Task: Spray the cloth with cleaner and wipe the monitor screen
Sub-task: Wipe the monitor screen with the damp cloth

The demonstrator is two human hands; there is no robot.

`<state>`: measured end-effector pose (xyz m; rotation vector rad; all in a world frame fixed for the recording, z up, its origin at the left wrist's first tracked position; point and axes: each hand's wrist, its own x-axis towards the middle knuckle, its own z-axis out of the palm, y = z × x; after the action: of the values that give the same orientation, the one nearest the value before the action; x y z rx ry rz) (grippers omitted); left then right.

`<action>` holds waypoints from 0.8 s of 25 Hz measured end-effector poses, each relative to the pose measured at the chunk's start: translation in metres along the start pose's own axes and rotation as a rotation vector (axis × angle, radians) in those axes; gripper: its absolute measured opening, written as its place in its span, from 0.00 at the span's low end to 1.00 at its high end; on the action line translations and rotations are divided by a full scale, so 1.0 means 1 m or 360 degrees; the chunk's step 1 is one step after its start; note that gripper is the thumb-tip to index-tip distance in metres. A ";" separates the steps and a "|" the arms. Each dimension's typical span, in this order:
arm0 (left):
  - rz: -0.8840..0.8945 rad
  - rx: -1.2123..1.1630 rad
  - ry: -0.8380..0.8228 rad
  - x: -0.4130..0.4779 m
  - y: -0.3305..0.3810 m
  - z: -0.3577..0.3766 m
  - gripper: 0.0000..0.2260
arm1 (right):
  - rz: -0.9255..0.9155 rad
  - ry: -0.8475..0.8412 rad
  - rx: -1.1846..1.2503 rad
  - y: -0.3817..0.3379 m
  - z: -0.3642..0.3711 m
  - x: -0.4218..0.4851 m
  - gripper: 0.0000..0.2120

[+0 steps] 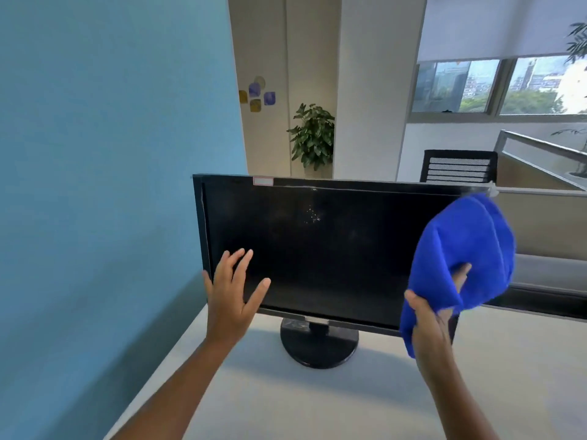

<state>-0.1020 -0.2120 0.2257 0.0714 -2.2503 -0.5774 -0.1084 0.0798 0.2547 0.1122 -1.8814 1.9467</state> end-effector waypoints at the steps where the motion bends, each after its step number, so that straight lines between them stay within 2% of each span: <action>1: 0.0028 0.0025 0.0068 0.031 -0.003 -0.011 0.30 | -0.0247 -0.0033 -0.0265 -0.002 0.034 0.011 0.45; 2: 0.0072 0.0061 0.0116 0.058 -0.007 -0.022 0.29 | -0.0447 -0.0074 -0.0527 -0.004 0.067 0.020 0.43; 4: 0.0190 0.0164 0.0167 0.106 -0.019 -0.039 0.29 | -0.0690 -0.0203 -0.1033 0.003 0.127 0.030 0.34; 7: 0.0378 0.0313 0.0138 0.157 -0.036 -0.052 0.30 | -0.0800 -0.0304 -0.1514 0.044 0.175 0.038 0.28; 12: 0.0686 0.0419 -0.0018 0.201 -0.059 -0.046 0.31 | -0.0808 -0.0248 -0.1787 0.057 0.196 0.039 0.33; 17: 0.0808 0.0464 -0.0138 0.217 -0.080 -0.033 0.34 | -0.0746 0.0077 -0.1904 0.055 0.213 0.025 0.32; 20: 0.0816 0.0408 -0.0174 0.218 -0.087 -0.025 0.35 | -0.0599 0.0237 -0.1762 0.051 0.235 0.014 0.30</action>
<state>-0.2440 -0.3498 0.3543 -0.4065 -2.3118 -0.0183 -0.1947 -0.1442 0.2298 -0.0181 -2.3277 0.4977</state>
